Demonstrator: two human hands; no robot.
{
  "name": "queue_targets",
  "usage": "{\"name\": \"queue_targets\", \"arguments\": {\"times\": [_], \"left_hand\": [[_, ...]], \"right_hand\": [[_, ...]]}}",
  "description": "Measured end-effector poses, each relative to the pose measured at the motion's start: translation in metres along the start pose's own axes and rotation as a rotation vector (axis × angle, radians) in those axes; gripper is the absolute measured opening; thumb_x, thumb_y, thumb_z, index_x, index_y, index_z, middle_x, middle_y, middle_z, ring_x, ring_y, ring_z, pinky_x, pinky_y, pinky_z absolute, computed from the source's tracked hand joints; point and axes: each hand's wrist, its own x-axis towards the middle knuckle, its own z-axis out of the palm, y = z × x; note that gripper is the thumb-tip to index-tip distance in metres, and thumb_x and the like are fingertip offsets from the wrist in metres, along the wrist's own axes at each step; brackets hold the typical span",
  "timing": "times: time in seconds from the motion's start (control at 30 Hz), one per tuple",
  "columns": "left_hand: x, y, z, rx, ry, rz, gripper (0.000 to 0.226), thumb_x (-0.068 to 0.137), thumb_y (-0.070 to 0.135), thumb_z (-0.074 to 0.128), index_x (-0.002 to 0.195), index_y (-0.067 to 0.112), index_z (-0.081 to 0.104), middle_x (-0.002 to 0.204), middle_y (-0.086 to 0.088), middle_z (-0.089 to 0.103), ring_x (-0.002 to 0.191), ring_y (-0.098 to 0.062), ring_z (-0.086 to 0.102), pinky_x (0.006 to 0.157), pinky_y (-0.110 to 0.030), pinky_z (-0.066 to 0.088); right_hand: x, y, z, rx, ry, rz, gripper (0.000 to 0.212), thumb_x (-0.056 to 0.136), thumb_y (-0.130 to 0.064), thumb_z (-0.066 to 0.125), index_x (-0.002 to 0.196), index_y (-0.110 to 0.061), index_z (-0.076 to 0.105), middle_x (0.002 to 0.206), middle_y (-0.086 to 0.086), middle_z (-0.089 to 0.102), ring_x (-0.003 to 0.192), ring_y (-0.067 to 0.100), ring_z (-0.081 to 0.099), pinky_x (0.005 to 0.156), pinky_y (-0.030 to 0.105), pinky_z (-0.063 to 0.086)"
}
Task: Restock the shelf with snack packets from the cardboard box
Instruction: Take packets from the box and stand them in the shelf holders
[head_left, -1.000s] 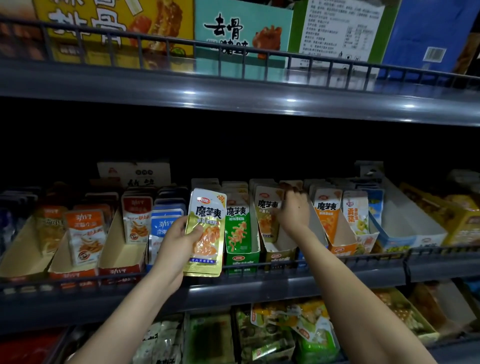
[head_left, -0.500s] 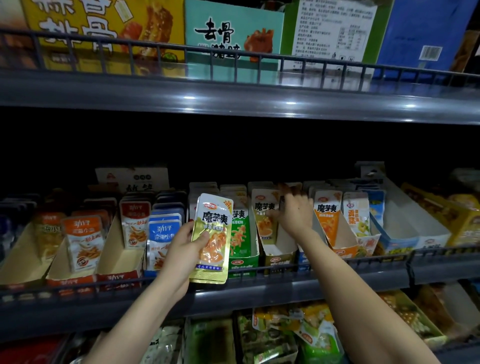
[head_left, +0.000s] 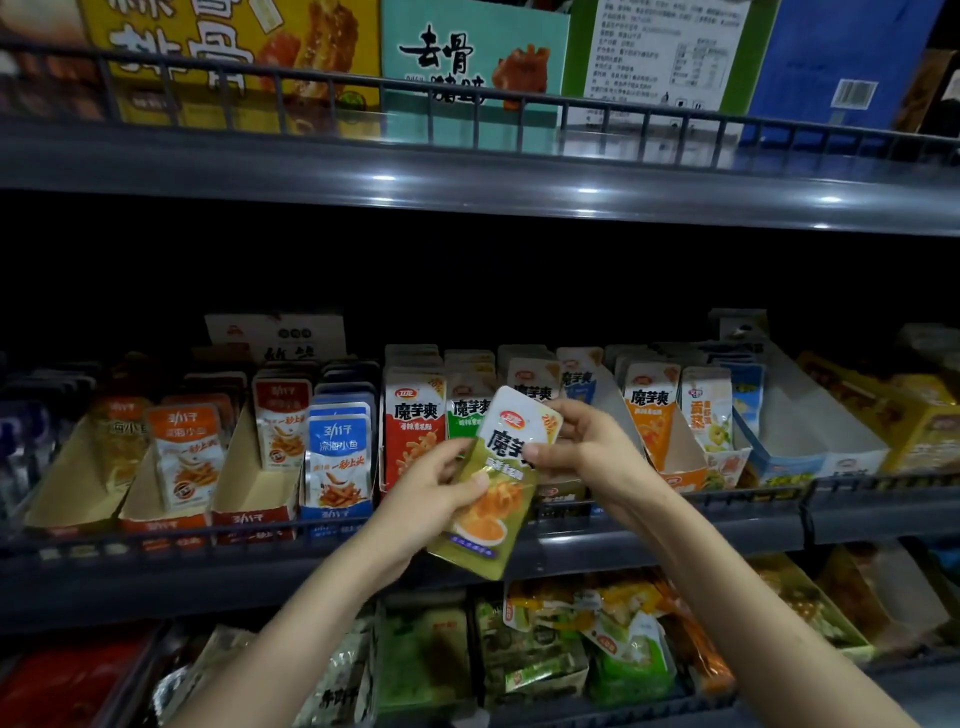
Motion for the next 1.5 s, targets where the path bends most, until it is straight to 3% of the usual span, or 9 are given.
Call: {"name": "queue_targets", "arguments": {"times": [0.07,0.13,0.27,0.37,0.47,0.53,0.83,1.1,1.5], "left_hand": [[0.001,-0.007,-0.005,0.273,0.072,0.082,0.03,0.093,0.017,0.058,0.121,0.025,0.052,0.108,0.012,0.058,0.097,-0.006,0.06,0.079,-0.017,0.049],[0.005,-0.019,-0.015,0.61,0.295,0.148,0.035,0.092,0.025,0.058,0.127,0.024,0.051,0.116,0.014,0.055,0.108,-0.009,0.054,0.092,-0.025,0.045],[0.009,-0.042,-0.032,0.831,0.63,0.059,0.04,0.093,0.034,0.055,0.126,0.012,0.055,0.118,-0.008,0.061,0.109,-0.025,0.055,0.092,-0.038,0.044],[0.016,-0.054,-0.031,0.915,0.637,0.017,0.05,0.093,0.042,0.052,0.13,0.009,0.051,0.121,-0.011,0.058,0.112,-0.026,0.053,0.092,-0.036,0.041],[0.022,-0.059,-0.024,0.869,0.644,-0.02,0.061,0.091,0.048,0.052,0.136,0.008,0.045,0.126,-0.012,0.054,0.113,-0.026,0.052,0.092,-0.035,0.042],[0.024,-0.061,-0.021,0.848,0.663,-0.036,0.064,0.09,0.048,0.054,0.138,0.008,0.042,0.127,-0.012,0.052,0.113,-0.026,0.052,0.091,-0.035,0.044],[0.022,-0.068,-0.02,0.804,0.675,-0.029,0.068,0.09,0.048,0.054,0.144,0.011,0.038,0.125,-0.011,0.048,0.112,-0.026,0.05,0.094,-0.037,0.041],[0.022,-0.069,-0.021,0.781,0.672,-0.036,0.071,0.089,0.05,0.054,0.146,0.013,0.034,0.128,-0.01,0.046,0.115,-0.026,0.048,0.097,-0.039,0.042],[0.022,-0.07,-0.019,0.777,0.668,-0.025,0.07,0.089,0.049,0.054,0.145,0.012,0.035,0.128,-0.011,0.047,0.115,-0.026,0.048,0.096,-0.04,0.042]], "right_hand": [[-0.003,-0.005,-0.015,-0.044,0.087,-0.053,0.028,0.079,0.006,0.067,0.1,-0.01,0.058,0.094,0.005,0.069,0.081,0.012,0.07,0.064,0.024,0.057],[-0.001,-0.012,-0.032,-0.086,0.243,-0.159,0.025,0.083,0.005,0.064,0.101,-0.011,0.057,0.094,0.002,0.066,0.081,0.007,0.068,0.062,0.018,0.054],[0.02,-0.009,-0.051,-0.249,0.46,-0.322,0.023,0.09,-0.004,0.061,0.11,-0.011,0.053,0.102,-0.001,0.064,0.091,0.003,0.061,0.068,0.014,0.053],[0.046,0.007,-0.044,-0.343,0.441,-0.296,0.022,0.092,-0.007,0.059,0.112,-0.013,0.052,0.107,0.001,0.062,0.093,0.005,0.061,0.068,0.015,0.051],[0.066,0.03,-0.036,-0.479,0.381,-0.212,0.028,0.091,-0.011,0.06,0.119,-0.013,0.053,0.114,0.005,0.062,0.1,0.021,0.062,0.079,0.037,0.056],[0.072,0.042,-0.033,-0.591,0.368,-0.204,0.032,0.091,-0.01,0.061,0.122,-0.014,0.055,0.113,0.006,0.063,0.094,0.023,0.062,0.077,0.042,0.056],[0.097,0.051,-0.036,-0.923,0.492,-0.226,0.037,0.088,-0.018,0.066,0.124,-0.011,0.058,0.112,0.013,0.064,0.105,0.034,0.055,0.071,0.032,0.037],[0.104,0.05,-0.025,-1.088,0.557,-0.177,0.041,0.091,-0.031,0.062,0.126,-0.01,0.057,0.113,0.017,0.058,0.109,0.032,0.047,0.083,0.035,0.036],[0.106,0.057,-0.03,-0.945,0.536,-0.183,0.036,0.086,-0.029,0.069,0.111,-0.005,0.063,0.103,0.015,0.061,0.102,0.03,0.049,0.077,0.033,0.034]]}}
